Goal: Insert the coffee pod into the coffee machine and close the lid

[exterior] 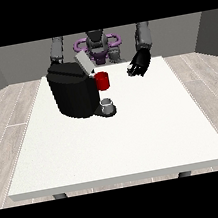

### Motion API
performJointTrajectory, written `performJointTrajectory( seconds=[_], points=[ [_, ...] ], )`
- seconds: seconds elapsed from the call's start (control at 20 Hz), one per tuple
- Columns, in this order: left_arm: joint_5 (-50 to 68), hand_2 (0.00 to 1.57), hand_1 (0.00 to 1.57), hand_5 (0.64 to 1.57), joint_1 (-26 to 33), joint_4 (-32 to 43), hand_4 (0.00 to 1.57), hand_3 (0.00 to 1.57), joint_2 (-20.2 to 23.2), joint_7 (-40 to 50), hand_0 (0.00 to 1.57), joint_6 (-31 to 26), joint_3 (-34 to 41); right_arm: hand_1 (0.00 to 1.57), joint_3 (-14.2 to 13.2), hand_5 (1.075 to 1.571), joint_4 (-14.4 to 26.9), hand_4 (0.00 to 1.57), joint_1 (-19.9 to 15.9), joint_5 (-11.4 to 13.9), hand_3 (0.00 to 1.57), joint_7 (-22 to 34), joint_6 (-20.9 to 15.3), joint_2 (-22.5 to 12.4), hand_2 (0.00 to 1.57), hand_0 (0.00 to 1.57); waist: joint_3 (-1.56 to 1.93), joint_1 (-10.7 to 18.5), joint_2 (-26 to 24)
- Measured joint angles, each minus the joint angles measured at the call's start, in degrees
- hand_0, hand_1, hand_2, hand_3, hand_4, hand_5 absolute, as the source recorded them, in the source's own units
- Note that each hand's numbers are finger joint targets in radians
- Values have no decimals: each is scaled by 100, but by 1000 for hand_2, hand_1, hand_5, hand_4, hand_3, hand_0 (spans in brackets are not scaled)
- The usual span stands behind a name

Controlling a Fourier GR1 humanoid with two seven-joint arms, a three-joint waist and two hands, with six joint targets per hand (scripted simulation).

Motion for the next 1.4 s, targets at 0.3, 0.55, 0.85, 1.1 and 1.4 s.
performJointTrajectory(
  seconds=[0.3, 0.55, 0.85, 1.1, 1.4],
  points=[
    [51, 1400, 1418, 1571, -329, -143, 534, 1334, -3, 131, 1418, -533, 104, 0, 66, 1571, -5, 0, -10, 17, 0, 98, 17, 67, 0, 0, -1, -66, -225],
    [75, 1396, 1403, 1571, -588, -238, 598, 1341, -6, 269, 1403, -883, 208, 0, 61, 1571, -96, 0, -41, -52, 0, 97, 57, 109, 0, 0, -2, -119, -283],
    [259, 1160, 956, 1571, -1280, -281, 517, 1358, 30, 624, 956, -1285, 510, 0, 67, 1571, -236, 0, -183, -85, 0, 145, 112, 92, 0, 0, -1, -374, -295],
    [433, 1295, 1268, 1571, -1970, -203, 488, 1269, 153, 943, 1268, -1450, 865, 0, -43, 1571, -361, 0, -513, -169, 0, 209, 178, -9, 0, 0, 0, -601, -3],
    [449, 1279, 1225, 1571, -2490, -41, 482, 1251, 456, 973, 1225, -1493, 1082, 0, -73, 1571, -561, 178, -772, -179, 0, 252, 168, -52, 0, 0, -1, -868, 404]
  ],
)
